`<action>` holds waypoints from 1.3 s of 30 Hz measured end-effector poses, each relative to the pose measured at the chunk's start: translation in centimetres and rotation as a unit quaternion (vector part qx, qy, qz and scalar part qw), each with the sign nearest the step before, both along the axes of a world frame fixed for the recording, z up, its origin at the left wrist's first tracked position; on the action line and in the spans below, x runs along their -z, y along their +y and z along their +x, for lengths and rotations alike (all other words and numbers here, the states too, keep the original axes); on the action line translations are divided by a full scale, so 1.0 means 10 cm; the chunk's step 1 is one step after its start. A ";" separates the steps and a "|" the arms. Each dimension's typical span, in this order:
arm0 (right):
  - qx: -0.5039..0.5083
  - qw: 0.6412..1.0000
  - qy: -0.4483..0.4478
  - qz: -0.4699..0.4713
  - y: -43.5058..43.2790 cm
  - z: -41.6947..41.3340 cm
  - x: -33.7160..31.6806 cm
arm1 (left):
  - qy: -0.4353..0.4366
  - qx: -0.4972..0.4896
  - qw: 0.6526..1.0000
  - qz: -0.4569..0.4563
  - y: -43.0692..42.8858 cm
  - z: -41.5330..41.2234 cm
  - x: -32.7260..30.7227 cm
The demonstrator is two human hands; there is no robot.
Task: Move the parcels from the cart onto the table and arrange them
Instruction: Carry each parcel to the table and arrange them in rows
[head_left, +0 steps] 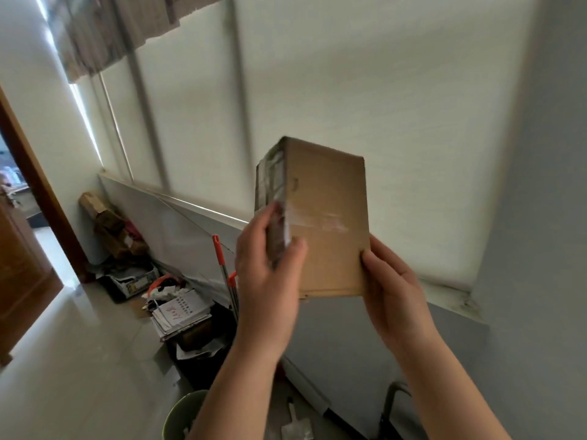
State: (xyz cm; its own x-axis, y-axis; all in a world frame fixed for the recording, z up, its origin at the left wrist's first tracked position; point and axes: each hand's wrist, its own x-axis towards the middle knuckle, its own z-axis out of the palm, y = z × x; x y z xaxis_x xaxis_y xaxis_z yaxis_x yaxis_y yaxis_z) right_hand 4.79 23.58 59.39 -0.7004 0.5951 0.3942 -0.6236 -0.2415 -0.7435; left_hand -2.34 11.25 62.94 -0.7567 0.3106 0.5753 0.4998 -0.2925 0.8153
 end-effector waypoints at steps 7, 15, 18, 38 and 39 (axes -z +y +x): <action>0.129 0.934 -0.138 0.304 -0.27 0.17 -0.25 | -0.284 0.259 0.898 0.214 -0.19 -0.39 0.52; 0.090 0.953 -0.076 0.278 -0.34 0.09 -0.22 | -0.205 0.216 0.934 0.199 -0.41 -0.44 0.49; 0.079 0.954 -0.015 0.289 -0.33 0.05 -0.14 | -0.132 0.179 0.957 0.184 -0.53 -0.46 0.44; -0.079 0.966 -0.185 0.161 -0.39 -0.25 0.31 | 0.015 -0.030 0.999 -0.037 -0.88 -0.69 0.71; -0.090 0.966 -0.195 0.145 -0.39 -0.26 0.29 | 0.071 -0.054 0.994 -0.066 -0.88 -0.71 0.71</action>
